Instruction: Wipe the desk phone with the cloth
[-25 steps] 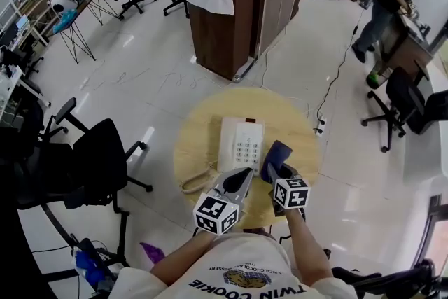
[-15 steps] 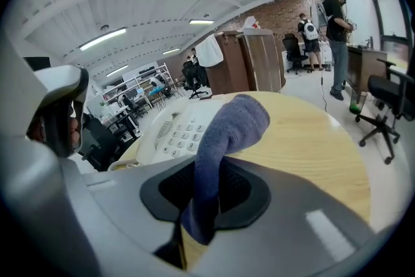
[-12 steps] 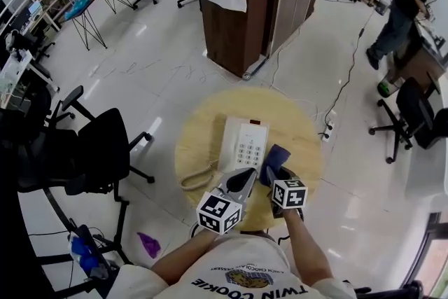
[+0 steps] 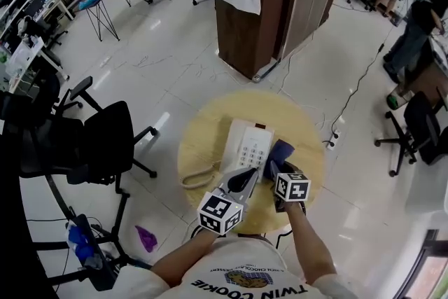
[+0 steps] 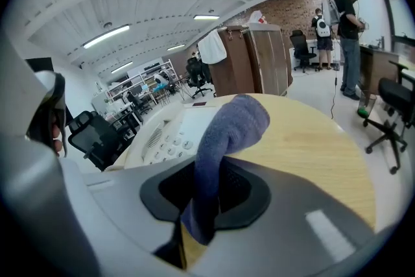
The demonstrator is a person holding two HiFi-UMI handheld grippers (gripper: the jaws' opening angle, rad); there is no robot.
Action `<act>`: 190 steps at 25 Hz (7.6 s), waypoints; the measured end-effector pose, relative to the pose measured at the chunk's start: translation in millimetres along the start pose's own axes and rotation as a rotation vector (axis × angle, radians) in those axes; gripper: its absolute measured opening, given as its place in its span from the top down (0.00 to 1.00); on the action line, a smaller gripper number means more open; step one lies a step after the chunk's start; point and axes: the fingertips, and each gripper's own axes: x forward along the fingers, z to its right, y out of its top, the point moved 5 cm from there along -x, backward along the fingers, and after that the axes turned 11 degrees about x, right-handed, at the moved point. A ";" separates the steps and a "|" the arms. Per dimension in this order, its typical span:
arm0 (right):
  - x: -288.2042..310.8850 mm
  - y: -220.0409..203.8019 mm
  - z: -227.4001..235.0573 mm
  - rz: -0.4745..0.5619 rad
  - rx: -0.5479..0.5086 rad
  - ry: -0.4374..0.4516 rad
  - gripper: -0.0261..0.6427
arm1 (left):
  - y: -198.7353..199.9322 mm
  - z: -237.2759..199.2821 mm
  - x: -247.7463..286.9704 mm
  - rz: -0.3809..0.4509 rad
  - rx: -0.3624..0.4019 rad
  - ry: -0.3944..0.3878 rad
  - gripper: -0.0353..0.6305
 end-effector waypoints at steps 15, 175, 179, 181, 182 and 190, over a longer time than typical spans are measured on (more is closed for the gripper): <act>31.6 51.3 7.9 -0.020 0.010 -0.133 0.86 | 1.1 -45.9 -6.0 -0.005 0.024 -0.098 0.96; 52.7 -56.4 -203.9 -0.243 0.212 0.079 0.86 | -44.0 -99.1 -121.5 0.082 0.088 -0.302 0.96; 28.8 -50.9 -209.3 -0.109 0.148 0.094 0.86 | -37.6 -90.6 -115.8 0.097 0.096 -0.312 0.96; 14.0 -51.8 -208.7 -0.050 0.134 0.097 0.86 | -34.5 -82.1 -115.1 0.104 0.102 -0.319 0.96; 6.1 -52.4 -208.3 -0.019 0.126 0.098 0.86 | -32.8 -77.3 -115.2 0.108 0.106 -0.323 0.96; -72.0 -61.5 -198.9 0.214 0.046 0.058 0.86 | -24.4 -30.6 -112.7 0.109 0.139 -0.267 0.96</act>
